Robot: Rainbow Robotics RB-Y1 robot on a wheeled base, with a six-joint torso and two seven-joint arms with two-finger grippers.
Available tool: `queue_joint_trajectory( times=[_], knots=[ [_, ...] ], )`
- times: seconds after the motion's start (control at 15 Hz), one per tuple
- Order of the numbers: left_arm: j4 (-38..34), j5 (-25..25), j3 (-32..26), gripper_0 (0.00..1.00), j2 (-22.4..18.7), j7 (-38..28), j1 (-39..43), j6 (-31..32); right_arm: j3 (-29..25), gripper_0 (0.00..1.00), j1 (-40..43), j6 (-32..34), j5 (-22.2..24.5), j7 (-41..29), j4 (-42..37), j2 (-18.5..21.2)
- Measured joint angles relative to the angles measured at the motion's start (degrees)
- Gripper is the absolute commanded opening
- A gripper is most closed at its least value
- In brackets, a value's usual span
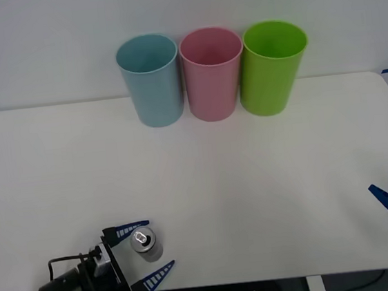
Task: Grasp the object on the table and drop it into the matching bin: aluminum can to the light blue bin, PET bottle to the pink bin.
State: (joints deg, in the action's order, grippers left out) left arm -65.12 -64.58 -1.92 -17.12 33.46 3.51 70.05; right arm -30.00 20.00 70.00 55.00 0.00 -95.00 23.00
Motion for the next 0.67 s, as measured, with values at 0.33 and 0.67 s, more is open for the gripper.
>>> queue_joint_trajectory(
  times=[0.33,0.67],
  knots=[
    [0.0,-0.02,0.07,0.0,0.14,0.02,0.0,0.0,0.0,1.0,0.0,0.0,0.0,0.0,0.0,0.0],
    [0.0,0.15,0.11,0.0,0.11,-0.08,0.0,0.0,0.0,1.0,0.0,0.0,0.0,0.0,0.0,0.0]
  ],
)
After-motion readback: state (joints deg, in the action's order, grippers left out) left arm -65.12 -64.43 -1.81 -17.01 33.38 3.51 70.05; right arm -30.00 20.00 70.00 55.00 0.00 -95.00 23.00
